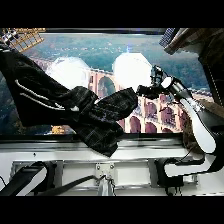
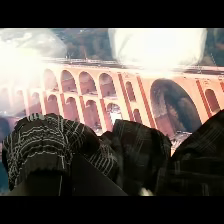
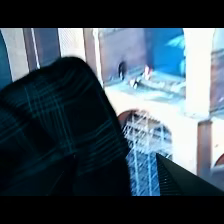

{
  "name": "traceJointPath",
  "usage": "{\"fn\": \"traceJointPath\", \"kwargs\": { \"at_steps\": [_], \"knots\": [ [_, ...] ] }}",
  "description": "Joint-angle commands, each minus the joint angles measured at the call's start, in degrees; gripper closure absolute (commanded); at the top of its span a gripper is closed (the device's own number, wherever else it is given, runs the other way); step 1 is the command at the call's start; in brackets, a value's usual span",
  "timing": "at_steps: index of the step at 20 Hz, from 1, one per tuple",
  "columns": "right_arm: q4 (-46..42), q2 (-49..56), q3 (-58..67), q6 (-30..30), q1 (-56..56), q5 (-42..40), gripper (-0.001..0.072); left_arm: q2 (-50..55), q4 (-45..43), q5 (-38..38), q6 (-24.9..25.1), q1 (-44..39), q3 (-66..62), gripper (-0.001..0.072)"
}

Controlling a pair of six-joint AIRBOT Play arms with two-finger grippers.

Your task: Fold the clothes and pants, and hang the long-sleeved shirts on hangers.

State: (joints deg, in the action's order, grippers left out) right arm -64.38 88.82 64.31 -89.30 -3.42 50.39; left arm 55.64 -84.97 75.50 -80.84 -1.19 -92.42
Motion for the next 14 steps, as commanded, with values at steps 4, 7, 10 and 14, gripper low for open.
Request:
{"fn": "traceJointPath", "kwargs": {
  "at_steps": [4,7,10,14],
  "knots": [
    [0.7,1.5,1.2,-2.9,-1.3,6.3,0.0137,-0.1,-0.3,-0.8,0.0,0.1,0.0,0.0696],
    [0.0,2.9,1.2,-2.8,-1.6,7.7,0.0123,-0.2,-0.3,-0.7,0.0,0.0,0.0,0.0696],
    [0.0,3.5,1.2,-2.8,-3.6,7.6,0.0123,-0.5,0.0,-0.6,0.0,-0.5,0.0,0.0696],
    [0.4,5.5,1.2,-4.7,-6.4,6.2,0.0171,-1.8,0.0,-0.6,0.0,-0.6,0.0,0.0696]
  ]
}}
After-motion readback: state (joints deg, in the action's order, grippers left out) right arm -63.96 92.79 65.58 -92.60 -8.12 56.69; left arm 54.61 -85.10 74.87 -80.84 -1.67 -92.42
